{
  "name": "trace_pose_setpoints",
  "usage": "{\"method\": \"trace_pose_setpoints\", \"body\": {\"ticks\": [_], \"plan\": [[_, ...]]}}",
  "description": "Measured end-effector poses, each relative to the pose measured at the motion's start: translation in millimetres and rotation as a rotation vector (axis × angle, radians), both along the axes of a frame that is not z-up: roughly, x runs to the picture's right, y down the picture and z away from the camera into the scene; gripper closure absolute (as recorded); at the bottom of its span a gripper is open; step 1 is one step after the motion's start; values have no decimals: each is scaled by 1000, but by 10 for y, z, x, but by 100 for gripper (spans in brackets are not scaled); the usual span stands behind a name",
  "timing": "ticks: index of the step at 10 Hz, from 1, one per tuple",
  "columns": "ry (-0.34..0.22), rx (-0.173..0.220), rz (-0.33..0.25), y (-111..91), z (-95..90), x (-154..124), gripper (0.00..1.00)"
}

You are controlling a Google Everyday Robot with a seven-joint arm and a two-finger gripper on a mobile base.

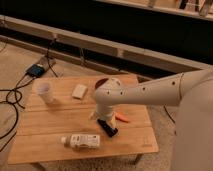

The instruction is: Push the eraser across the table

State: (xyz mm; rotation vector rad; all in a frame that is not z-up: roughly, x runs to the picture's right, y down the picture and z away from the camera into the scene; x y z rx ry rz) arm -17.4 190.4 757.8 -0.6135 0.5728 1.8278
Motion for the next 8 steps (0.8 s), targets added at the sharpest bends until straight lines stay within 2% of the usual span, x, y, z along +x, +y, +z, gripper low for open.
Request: {"method": "trace_pose_setpoints", "body": {"ticks": [3, 8], "plan": [[24, -21, -38, 35, 109, 66, 20], [31, -7, -79, -132, 231, -17, 20]]}}
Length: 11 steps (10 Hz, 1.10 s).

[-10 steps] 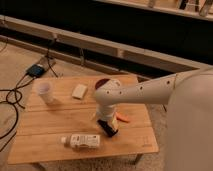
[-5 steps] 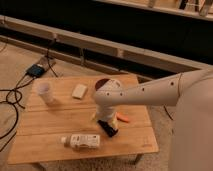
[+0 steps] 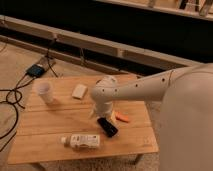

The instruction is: Push the eraser across the table

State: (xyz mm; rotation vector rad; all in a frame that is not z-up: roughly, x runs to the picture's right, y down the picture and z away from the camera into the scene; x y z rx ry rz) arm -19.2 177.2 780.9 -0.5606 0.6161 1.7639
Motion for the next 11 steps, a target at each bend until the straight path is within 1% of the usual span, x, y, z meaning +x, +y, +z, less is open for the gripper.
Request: {"method": "trace_pose_setpoints", "body": {"ticks": [3, 11], "plan": [[10, 4, -4, -16, 19, 14, 20], [11, 2, -2, -9, 23, 17, 20]]}}
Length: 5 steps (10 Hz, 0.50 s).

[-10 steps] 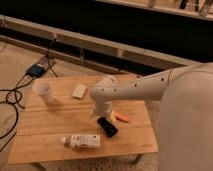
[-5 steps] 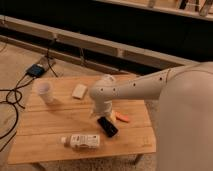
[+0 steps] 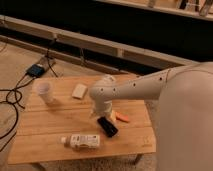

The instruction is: Push the eraser across the table

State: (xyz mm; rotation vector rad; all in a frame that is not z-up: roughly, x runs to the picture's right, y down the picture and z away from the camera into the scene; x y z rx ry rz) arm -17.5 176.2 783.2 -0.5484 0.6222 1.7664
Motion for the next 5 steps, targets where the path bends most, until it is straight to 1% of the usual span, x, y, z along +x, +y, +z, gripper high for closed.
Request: {"method": "trace_pose_setpoints", "body": {"ticks": [2, 3, 5], "plan": [[1, 1, 0, -2, 6, 4, 20], [7, 0, 1, -10, 47, 35, 20], [37, 7, -20, -37, 241, 242, 20]]}}
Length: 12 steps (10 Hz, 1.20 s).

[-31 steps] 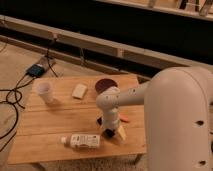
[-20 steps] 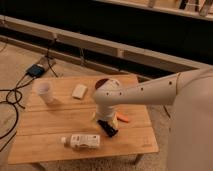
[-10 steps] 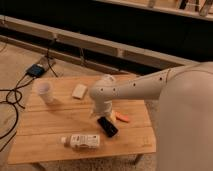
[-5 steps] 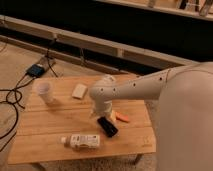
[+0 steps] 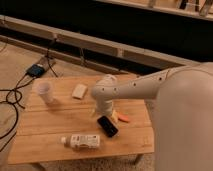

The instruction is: Push the eraser across the table

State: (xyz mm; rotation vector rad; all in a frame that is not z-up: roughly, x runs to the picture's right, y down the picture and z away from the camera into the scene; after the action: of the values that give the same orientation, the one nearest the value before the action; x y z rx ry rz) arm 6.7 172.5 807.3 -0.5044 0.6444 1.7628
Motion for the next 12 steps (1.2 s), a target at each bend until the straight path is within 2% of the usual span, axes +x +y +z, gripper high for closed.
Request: {"method": "trace_pose_setpoints", "body": {"ticks": [4, 7, 9, 12], "plan": [[28, -3, -13, -3, 352, 140, 20], [39, -34, -16, 96, 524, 131, 20], [45, -49, -14, 126, 569, 137, 20], [53, -61, -11, 130, 525, 183, 20]]}}
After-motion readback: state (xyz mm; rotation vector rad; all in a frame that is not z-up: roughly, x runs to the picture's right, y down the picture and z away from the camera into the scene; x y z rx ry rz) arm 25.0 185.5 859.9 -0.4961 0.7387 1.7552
